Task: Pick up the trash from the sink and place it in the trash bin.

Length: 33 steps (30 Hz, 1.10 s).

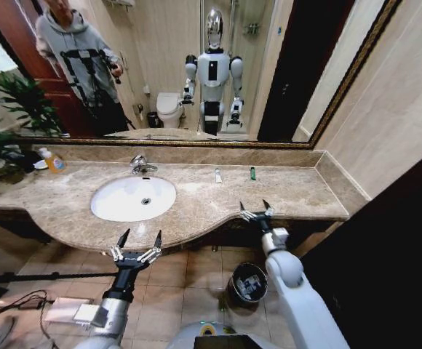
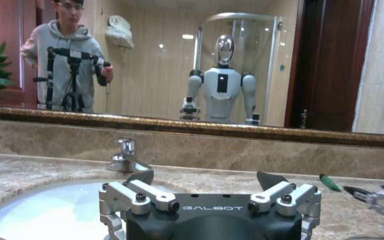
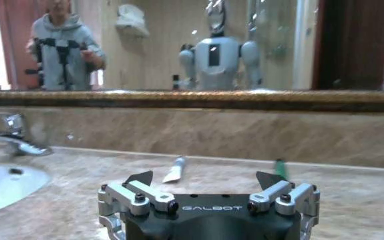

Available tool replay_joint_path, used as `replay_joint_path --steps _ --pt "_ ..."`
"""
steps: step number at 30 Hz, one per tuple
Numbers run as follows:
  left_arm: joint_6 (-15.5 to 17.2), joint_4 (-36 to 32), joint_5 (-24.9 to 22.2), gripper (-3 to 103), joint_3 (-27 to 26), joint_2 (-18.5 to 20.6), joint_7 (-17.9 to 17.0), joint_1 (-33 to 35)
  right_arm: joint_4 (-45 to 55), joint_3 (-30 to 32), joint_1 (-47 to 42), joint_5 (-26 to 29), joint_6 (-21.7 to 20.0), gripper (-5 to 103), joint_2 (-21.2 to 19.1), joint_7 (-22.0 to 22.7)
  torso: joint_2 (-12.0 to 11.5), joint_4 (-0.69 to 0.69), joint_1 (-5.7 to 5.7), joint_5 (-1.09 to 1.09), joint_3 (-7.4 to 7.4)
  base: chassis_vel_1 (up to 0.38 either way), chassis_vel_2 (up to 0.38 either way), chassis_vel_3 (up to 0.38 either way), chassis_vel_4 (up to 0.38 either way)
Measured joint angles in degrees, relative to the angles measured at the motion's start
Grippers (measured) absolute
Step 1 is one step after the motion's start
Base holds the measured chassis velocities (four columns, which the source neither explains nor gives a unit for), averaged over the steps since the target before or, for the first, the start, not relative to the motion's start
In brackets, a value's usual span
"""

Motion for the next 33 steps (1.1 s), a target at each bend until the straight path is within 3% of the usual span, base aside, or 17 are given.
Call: replay_joint_path --steps 7,13,17,25,33 --pt "0.0 0.0 0.0 100 0.0 0.0 0.0 0.0 -5.5 -5.1 7.3 0.1 -4.3 100 -0.1 0.4 0.0 0.01 0.00 0.00 0.00 0.000 0.000 0.000 0.000" --pt "0.0 0.0 0.0 100 0.0 0.0 0.0 0.0 -12.3 -9.7 15.5 0.0 -6.1 100 2.7 2.7 0.0 0.01 0.00 0.00 0.00 0.000 0.000 0.000 0.000" --pt "0.0 0.0 0.0 100 0.0 0.0 0.0 0.0 -15.4 -10.4 18.1 -1.0 -6.1 100 5.2 4.5 0.0 0.01 0.00 0.00 0.00 0.000 0.000 0.000 0.000" --pt "0.0 0.0 0.0 100 0.0 0.0 0.0 0.0 -23.1 -12.0 25.0 -1.8 -4.4 100 5.7 7.3 0.0 0.00 0.00 0.00 0.00 0.000 0.000 0.000 0.000" --pt "0.0 0.0 0.0 100 0.0 0.0 0.0 0.0 -28.9 -11.6 29.6 -1.4 -4.0 100 6.9 7.4 0.0 0.00 0.00 0.00 0.00 0.000 0.000 0.000 0.000"
